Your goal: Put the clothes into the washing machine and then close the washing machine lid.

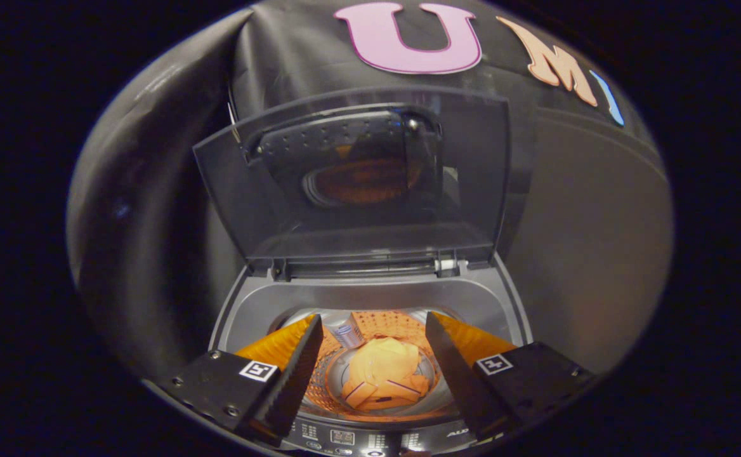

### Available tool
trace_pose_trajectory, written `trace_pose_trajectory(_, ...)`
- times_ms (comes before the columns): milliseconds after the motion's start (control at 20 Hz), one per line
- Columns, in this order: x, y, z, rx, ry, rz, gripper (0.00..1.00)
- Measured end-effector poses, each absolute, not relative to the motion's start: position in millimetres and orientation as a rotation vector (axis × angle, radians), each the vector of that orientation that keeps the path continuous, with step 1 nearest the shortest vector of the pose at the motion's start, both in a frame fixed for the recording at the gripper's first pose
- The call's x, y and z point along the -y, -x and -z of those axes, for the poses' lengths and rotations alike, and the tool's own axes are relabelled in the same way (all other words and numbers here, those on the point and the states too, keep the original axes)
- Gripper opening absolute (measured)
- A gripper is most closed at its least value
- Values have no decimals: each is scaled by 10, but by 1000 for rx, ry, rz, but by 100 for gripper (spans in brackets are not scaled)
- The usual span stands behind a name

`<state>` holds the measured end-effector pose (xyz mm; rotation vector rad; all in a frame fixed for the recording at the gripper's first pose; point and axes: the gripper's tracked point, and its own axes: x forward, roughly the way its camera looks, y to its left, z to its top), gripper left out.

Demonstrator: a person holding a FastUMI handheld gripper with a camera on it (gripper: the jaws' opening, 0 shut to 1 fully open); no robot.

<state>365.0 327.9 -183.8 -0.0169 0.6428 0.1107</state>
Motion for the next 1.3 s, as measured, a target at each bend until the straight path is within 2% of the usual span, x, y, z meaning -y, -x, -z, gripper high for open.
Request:
trace_pose_trajectory(500,-3596,-3778,997,-478,46,-190,98)
trace_pose_trajectory(800,-3575,-4045,269,-283,21,-145,97)
trace_pose_trajectory(1300,-3772,-4603,-522,-61,39,-132,97)
